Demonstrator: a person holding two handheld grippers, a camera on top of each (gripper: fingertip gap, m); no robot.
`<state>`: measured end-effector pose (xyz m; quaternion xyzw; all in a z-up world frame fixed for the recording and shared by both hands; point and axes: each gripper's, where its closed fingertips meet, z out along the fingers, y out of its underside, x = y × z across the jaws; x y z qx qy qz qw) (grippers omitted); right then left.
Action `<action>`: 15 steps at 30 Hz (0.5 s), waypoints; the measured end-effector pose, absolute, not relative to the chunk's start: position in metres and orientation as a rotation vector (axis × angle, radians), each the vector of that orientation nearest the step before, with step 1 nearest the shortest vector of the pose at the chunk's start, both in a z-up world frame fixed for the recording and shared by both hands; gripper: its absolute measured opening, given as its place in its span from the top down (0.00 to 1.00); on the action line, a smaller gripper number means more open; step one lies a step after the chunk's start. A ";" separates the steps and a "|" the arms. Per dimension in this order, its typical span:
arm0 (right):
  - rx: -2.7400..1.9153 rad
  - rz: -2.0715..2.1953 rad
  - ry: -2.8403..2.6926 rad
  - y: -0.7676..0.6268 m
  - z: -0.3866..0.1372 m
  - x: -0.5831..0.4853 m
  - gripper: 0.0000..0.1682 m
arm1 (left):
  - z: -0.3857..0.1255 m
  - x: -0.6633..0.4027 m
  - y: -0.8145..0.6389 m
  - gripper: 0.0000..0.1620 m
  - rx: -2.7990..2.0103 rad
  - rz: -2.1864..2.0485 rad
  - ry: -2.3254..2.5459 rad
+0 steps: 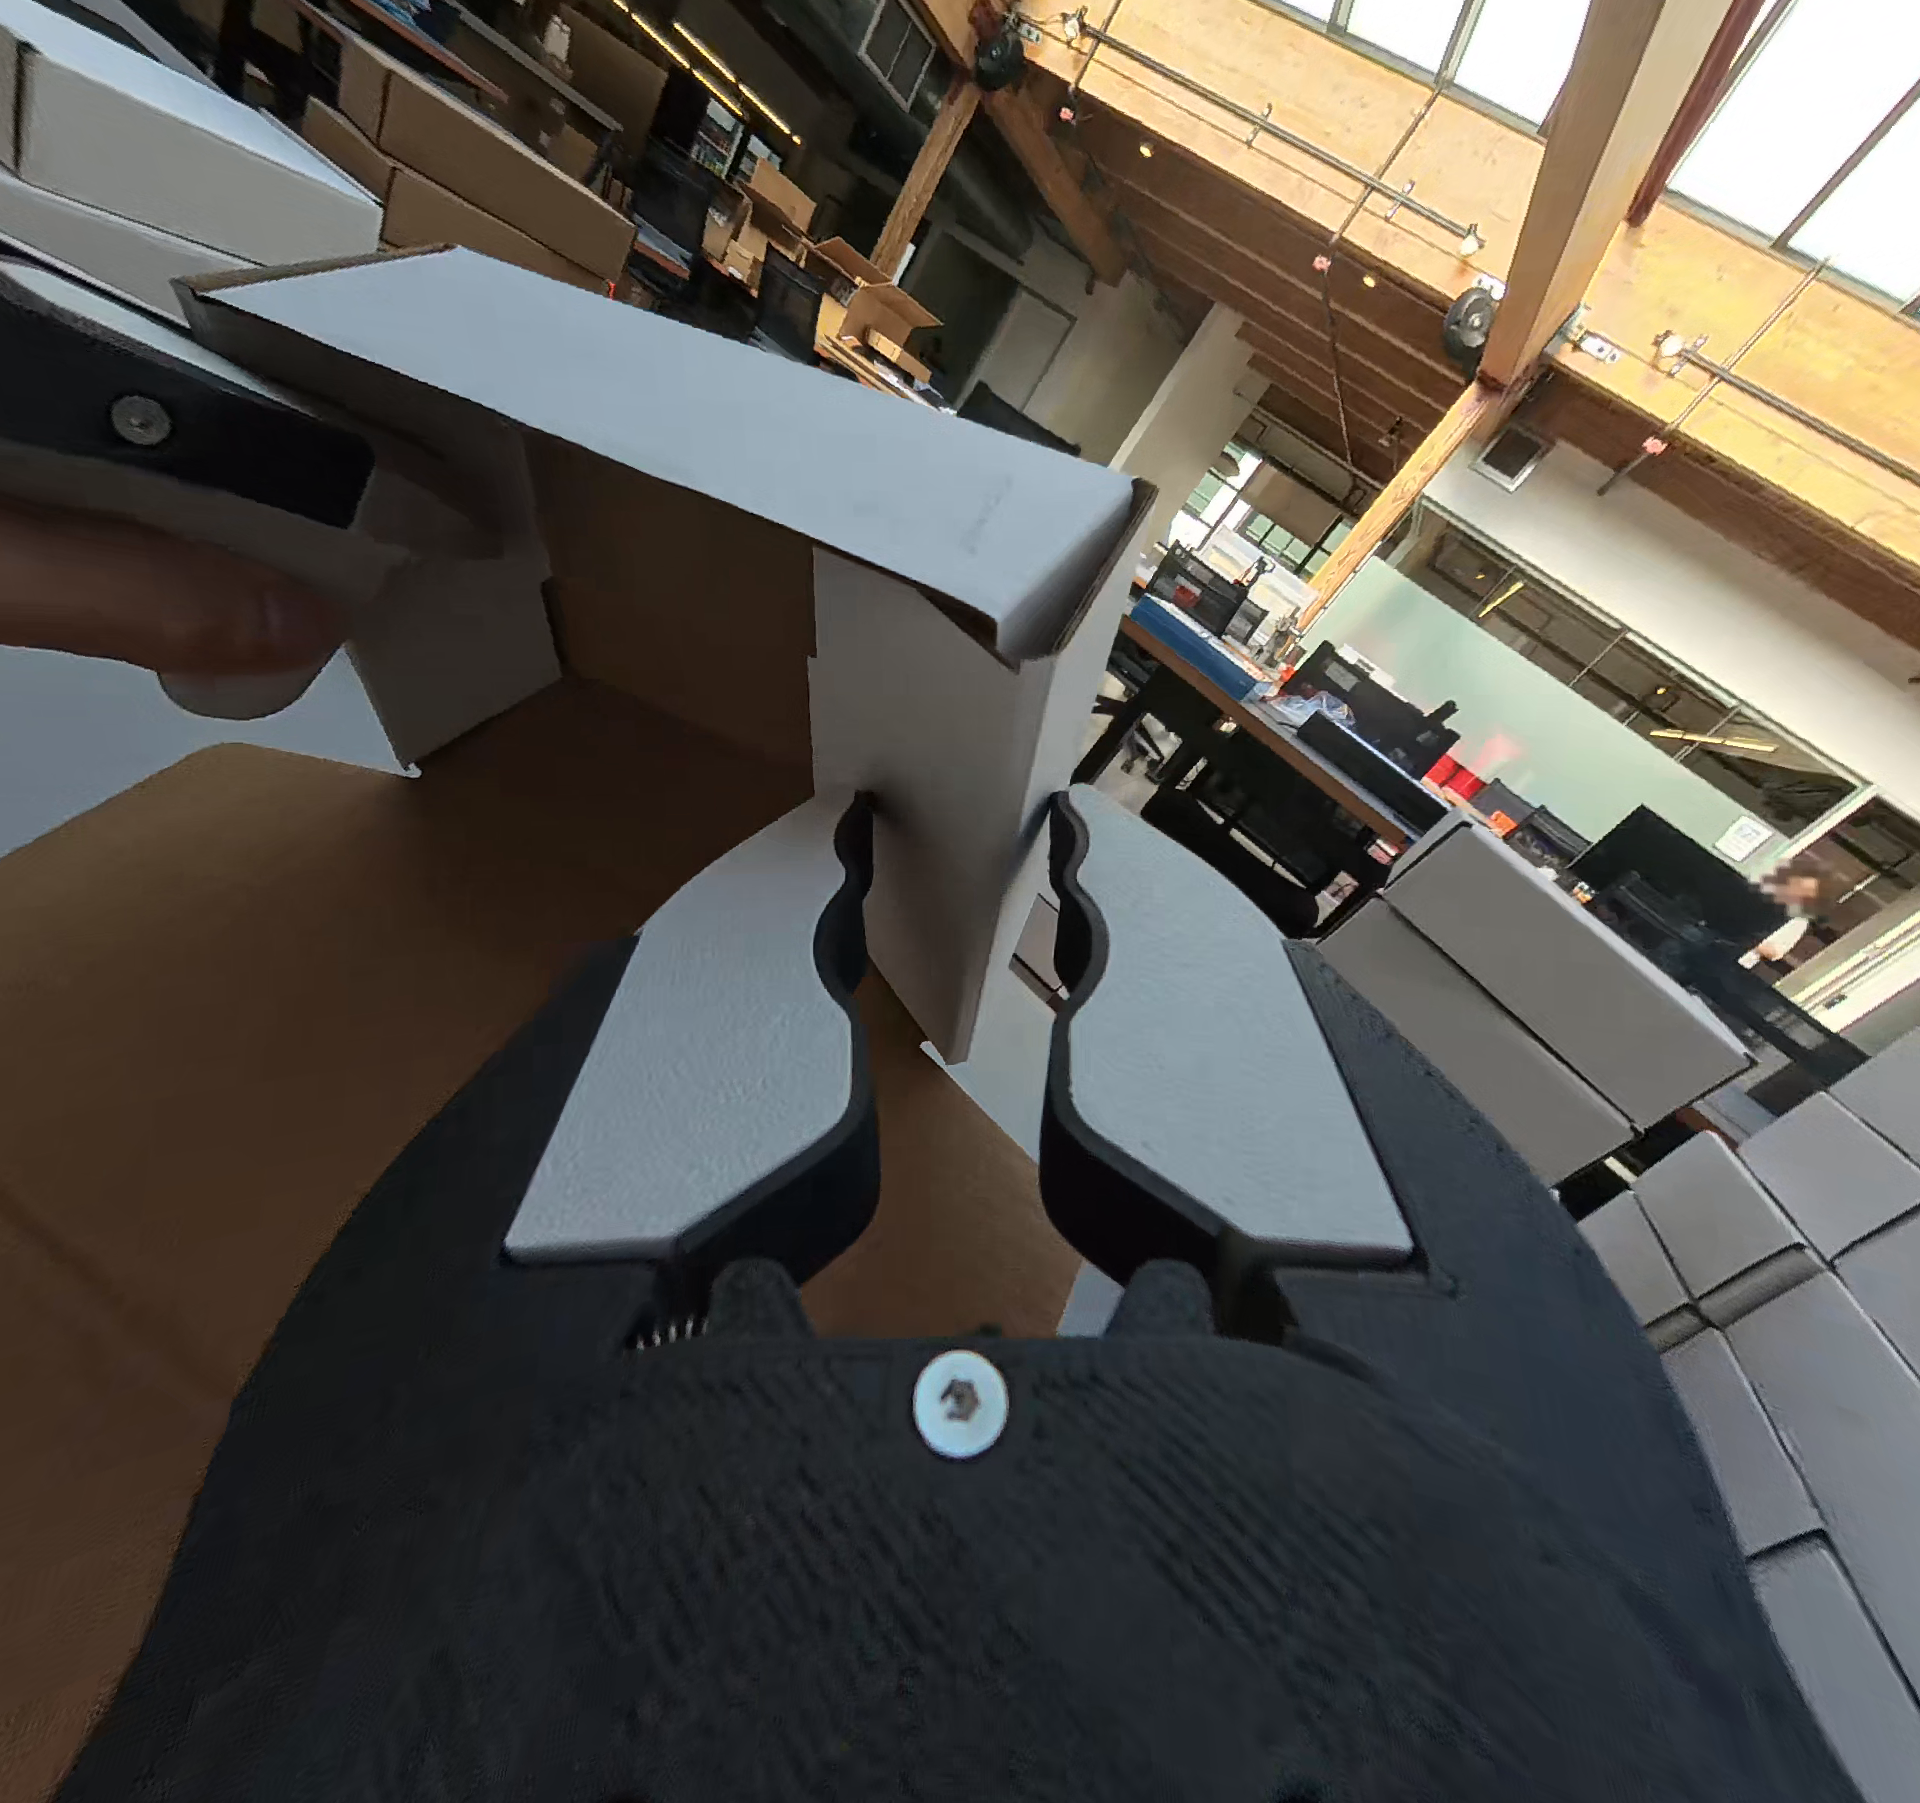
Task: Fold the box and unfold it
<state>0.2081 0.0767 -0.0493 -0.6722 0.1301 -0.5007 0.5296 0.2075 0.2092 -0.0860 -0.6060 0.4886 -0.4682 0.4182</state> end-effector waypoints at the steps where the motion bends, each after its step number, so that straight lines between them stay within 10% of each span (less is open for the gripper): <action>1: -1.590 -1.235 0.280 0.078 -0.049 0.207 0.80 | -0.087 0.208 0.209 0.96 -1.525 -1.182 1.232; 15: -1.771 -1.297 0.369 0.073 -0.055 0.222 0.83 | -0.092 0.208 0.203 0.94 -1.525 -1.125 1.237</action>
